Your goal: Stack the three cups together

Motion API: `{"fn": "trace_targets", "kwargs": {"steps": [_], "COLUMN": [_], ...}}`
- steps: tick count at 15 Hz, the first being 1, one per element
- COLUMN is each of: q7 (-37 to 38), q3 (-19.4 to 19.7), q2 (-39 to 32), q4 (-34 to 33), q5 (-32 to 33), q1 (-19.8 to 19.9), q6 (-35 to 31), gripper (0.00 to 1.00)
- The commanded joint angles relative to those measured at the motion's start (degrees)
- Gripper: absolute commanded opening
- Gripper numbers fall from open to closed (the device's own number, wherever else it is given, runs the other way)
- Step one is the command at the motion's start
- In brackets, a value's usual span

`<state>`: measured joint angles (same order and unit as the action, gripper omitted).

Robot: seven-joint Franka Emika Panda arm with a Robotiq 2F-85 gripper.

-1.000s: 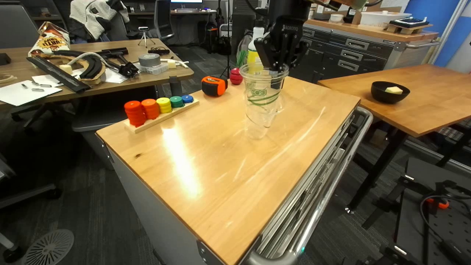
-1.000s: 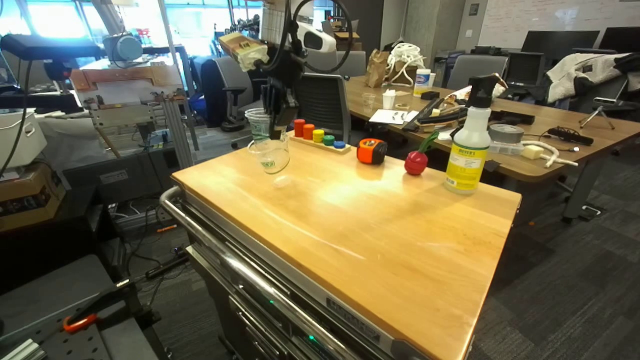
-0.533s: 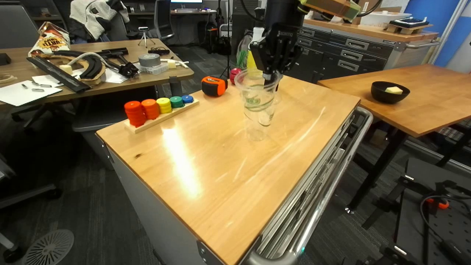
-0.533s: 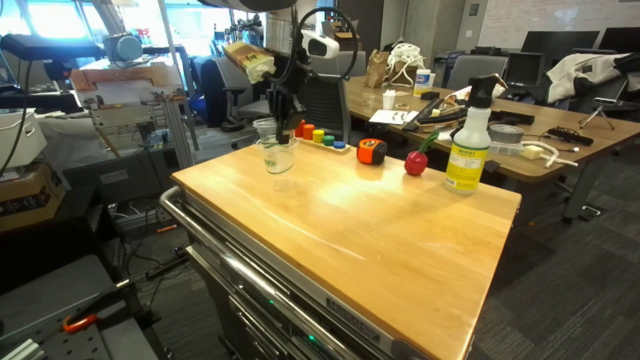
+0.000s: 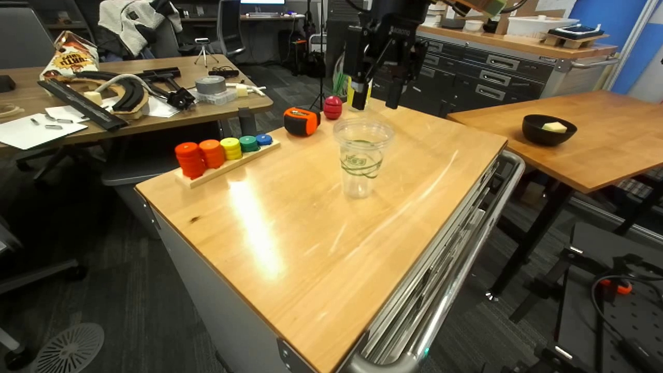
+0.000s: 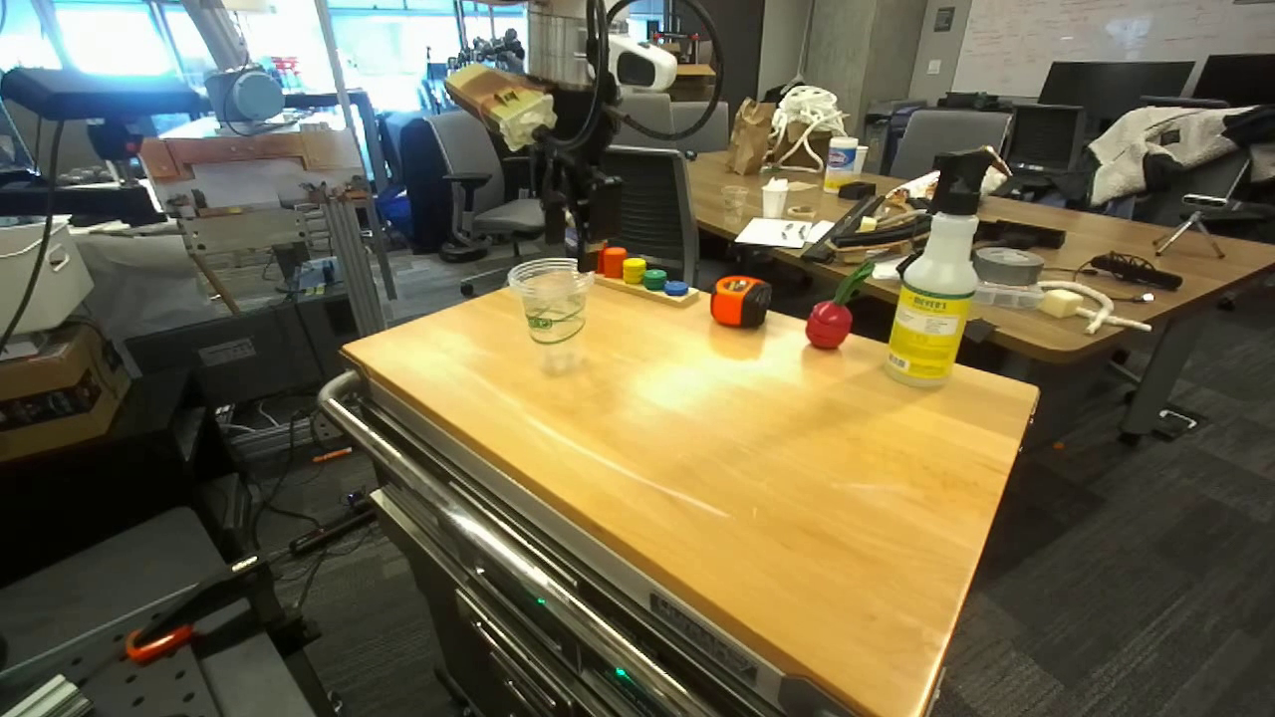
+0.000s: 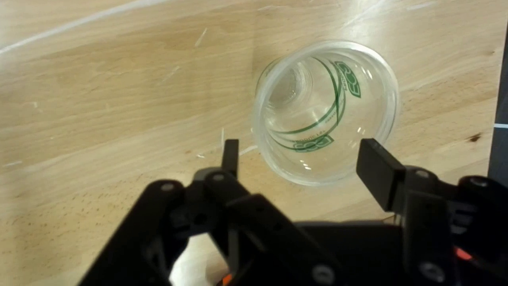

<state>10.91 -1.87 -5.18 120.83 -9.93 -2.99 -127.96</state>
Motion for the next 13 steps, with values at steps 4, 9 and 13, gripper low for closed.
{"fn": "trace_targets", "kwargs": {"steps": [4, 9, 13], "q7": [1.3, 5.0, 4.0], "q3": [0.6, 2.7, 3.2], "q2": [6.3, 15.0, 14.1], "q4": [0.4, 3.7, 2.6], "q5": [2.6, 8.4, 7.6], "q1": [0.7, 3.5, 4.7], "q6": [3.6, 5.5, 5.8], "gripper": [1.00, 1.00, 1.00]}}
